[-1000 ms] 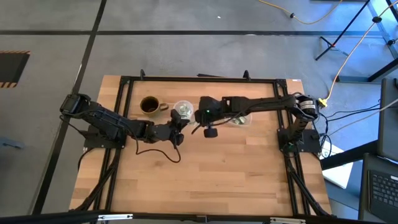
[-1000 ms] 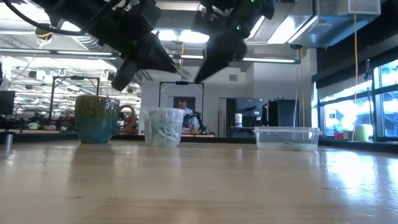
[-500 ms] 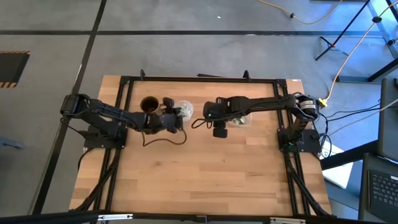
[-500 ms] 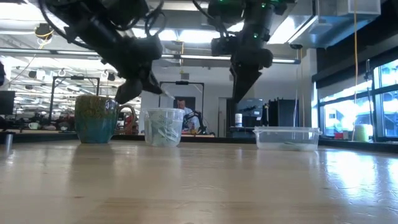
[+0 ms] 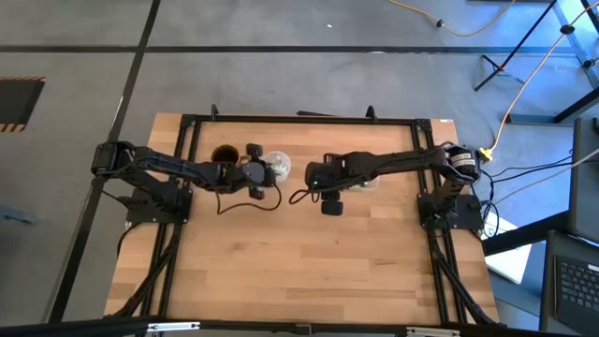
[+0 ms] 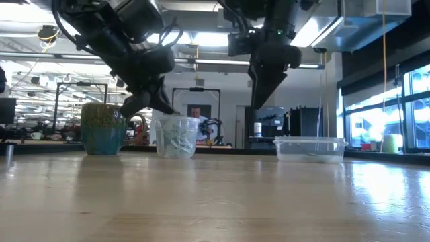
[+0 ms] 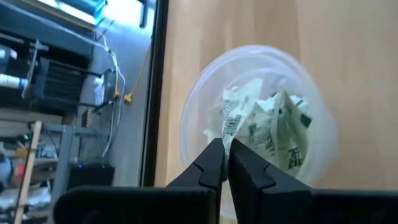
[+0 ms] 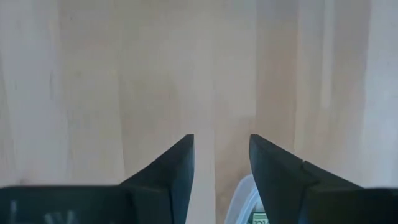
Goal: Pick and place items into bin
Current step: Put the white stevia packet into the left transparent bin, then return to Home Position
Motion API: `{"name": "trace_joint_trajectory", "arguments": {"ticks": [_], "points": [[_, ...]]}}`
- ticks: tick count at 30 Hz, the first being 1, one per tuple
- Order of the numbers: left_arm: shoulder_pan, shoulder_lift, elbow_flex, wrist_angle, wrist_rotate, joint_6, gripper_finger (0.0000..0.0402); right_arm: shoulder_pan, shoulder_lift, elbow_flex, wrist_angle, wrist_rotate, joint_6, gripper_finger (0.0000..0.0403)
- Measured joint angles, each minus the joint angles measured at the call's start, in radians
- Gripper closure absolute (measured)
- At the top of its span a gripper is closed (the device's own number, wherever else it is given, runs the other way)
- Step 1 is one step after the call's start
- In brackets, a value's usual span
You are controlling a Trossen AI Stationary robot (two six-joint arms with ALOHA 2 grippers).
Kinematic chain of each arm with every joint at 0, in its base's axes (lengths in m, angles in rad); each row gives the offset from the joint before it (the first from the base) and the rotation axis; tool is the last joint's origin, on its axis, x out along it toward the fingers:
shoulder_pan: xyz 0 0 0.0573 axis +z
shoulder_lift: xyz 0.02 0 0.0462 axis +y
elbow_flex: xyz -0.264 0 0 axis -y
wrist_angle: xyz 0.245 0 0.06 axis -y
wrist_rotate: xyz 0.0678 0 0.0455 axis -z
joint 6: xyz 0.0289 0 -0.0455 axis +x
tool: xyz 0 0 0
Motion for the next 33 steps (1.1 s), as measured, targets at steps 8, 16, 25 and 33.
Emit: {"name": "trace_joint_trajectory", "arguments": {"ticks": [8,16,25,33], "points": [[0.003,0.000,0.000,-0.009,0.012,0.000,0.0332,0.019,0.001,0.000,-0.023,0.001,0.016,0.0247],[-0.019,-0.028,0.000,-0.008,-0.123,-0.008,0.0300,0.021,0.001,0.000,-0.072,0.000,0.058,0.0247],[-0.062,-0.199,0.000,-0.044,0.057,-0.153,0.0301,0.051,-0.133,-0.017,-0.074,-0.003,0.105,0.0247],[-0.065,-0.542,0.000,-0.273,0.283,-0.365,0.0303,0.078,-0.523,-0.364,0.290,0.011,0.075,0.0247]]}}
